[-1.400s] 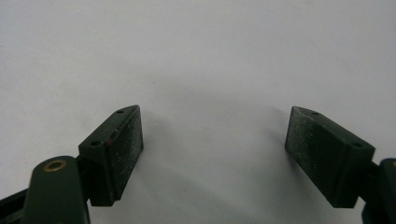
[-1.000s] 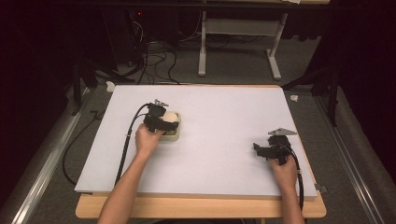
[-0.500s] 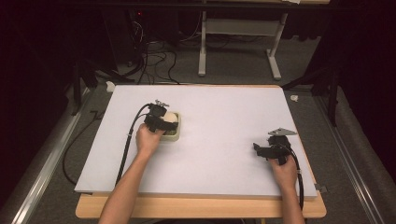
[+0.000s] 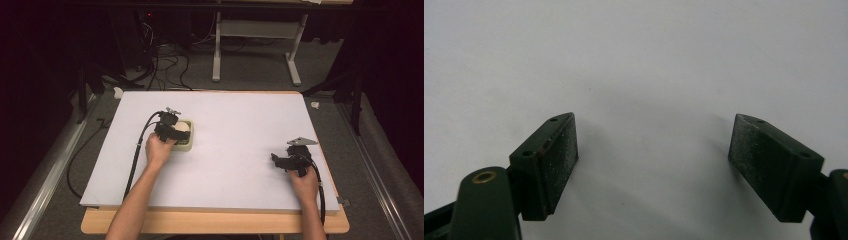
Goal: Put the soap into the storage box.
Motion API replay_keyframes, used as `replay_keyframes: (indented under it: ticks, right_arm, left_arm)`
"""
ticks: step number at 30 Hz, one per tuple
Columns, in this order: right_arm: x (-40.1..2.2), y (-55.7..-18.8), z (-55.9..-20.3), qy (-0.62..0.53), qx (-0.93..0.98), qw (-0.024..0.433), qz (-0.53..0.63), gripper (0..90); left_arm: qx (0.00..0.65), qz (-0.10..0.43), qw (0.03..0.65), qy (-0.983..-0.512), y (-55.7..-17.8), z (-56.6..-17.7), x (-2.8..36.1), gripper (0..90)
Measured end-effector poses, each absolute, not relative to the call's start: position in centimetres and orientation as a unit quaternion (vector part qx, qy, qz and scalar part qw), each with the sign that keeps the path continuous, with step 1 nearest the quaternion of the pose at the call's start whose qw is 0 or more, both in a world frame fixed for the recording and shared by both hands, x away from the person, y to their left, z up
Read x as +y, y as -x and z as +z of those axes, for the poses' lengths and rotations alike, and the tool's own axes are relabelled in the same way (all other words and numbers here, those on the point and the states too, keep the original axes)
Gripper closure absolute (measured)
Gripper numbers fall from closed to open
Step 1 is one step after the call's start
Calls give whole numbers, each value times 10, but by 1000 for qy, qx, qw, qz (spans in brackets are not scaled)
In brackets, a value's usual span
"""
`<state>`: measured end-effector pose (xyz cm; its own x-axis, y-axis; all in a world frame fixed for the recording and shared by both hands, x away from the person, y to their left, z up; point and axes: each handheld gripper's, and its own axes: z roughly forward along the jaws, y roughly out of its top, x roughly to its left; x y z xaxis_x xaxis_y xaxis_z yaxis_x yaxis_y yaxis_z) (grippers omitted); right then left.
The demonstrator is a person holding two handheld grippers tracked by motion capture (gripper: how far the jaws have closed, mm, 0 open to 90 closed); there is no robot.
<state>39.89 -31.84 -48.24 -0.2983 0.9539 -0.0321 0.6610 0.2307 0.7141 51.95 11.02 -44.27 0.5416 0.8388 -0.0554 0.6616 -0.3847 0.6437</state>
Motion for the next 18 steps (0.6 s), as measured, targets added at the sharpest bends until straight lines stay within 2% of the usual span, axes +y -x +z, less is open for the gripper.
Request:
replay_keyframes:
  ticks: [5, 18]
  right_arm:
    - [-318, -399, -482, -541, 746, 241, 303, 203]
    - [-318, -399, -482, -541, 746, 242, 303, 203]
  left_arm:
    - [454, 148, 339, -810, -516, -431, 115, 252]
    - [445, 158, 358, -806, -507, -418, 121, 237]
